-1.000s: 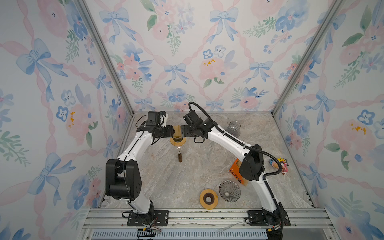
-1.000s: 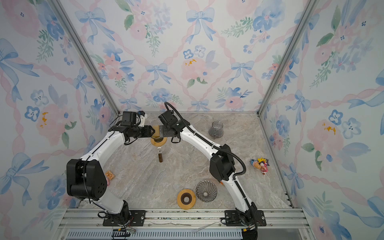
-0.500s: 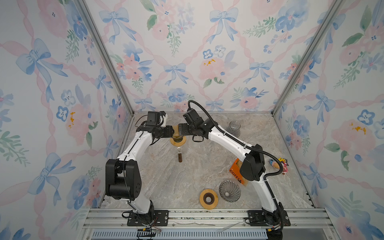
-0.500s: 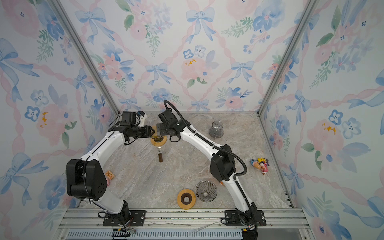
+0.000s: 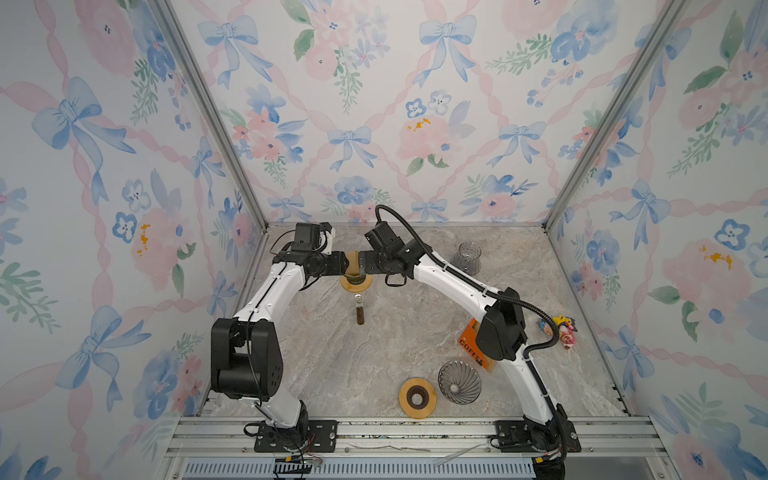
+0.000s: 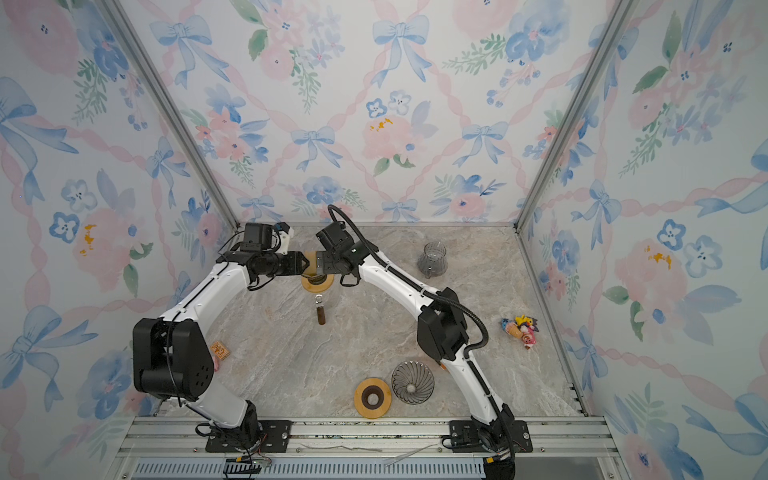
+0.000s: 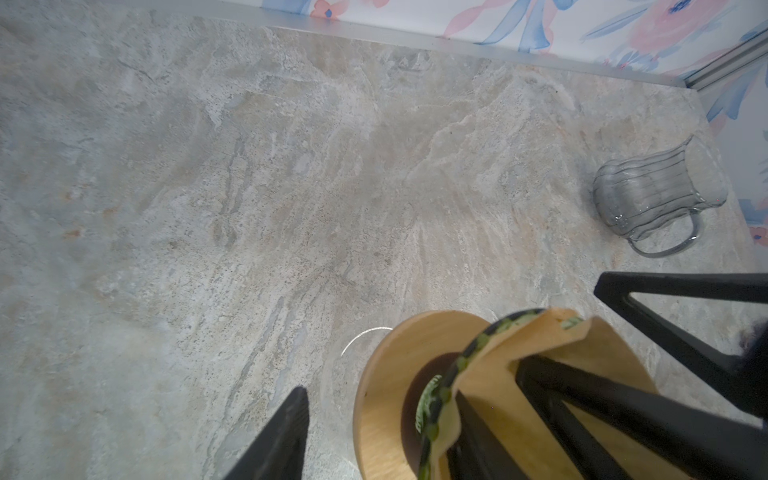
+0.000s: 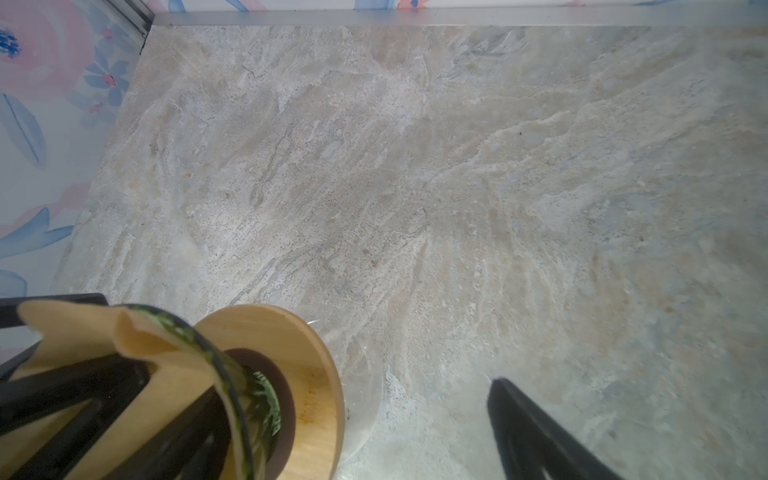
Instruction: Place the coffee filter in the dripper
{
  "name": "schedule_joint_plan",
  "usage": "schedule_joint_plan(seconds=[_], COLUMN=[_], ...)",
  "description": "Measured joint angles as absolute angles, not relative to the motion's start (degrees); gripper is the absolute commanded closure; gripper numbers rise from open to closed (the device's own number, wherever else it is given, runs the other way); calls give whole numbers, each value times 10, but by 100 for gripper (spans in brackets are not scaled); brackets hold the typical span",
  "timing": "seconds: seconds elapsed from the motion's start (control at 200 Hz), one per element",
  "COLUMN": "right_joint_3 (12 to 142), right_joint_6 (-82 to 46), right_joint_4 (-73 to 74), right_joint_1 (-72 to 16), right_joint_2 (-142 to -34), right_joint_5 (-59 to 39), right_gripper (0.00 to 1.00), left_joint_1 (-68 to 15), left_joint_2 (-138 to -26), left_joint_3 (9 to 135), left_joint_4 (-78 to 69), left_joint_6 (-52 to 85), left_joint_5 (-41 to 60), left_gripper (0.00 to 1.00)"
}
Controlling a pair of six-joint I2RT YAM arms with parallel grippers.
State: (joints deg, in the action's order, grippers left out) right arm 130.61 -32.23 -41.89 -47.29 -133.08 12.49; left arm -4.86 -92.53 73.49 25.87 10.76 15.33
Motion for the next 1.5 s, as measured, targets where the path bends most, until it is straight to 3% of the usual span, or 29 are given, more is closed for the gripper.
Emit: schedule_joint_plan(seconds=[0.42, 1.135, 1.5], right_joint_3=[1280, 1231, 1078], right_joint_6=[-322, -295, -265], right_joint_4=[-393, -340, -284], right_joint_1=[-474, -479, -498], right_joint_2=[-1319, -1265, -1134], right_joint_5=[126, 94, 98], right_gripper=[4, 4, 4], left_joint_1=[-49, -36, -39], left_joint_2=[-925, -874, -820], left_joint_3=[735, 733, 700], left_joint_4=[259, 253, 227], left_joint_6=[108, 123, 127], left_joint_5=[154, 239, 240], left_gripper=[43, 40, 39])
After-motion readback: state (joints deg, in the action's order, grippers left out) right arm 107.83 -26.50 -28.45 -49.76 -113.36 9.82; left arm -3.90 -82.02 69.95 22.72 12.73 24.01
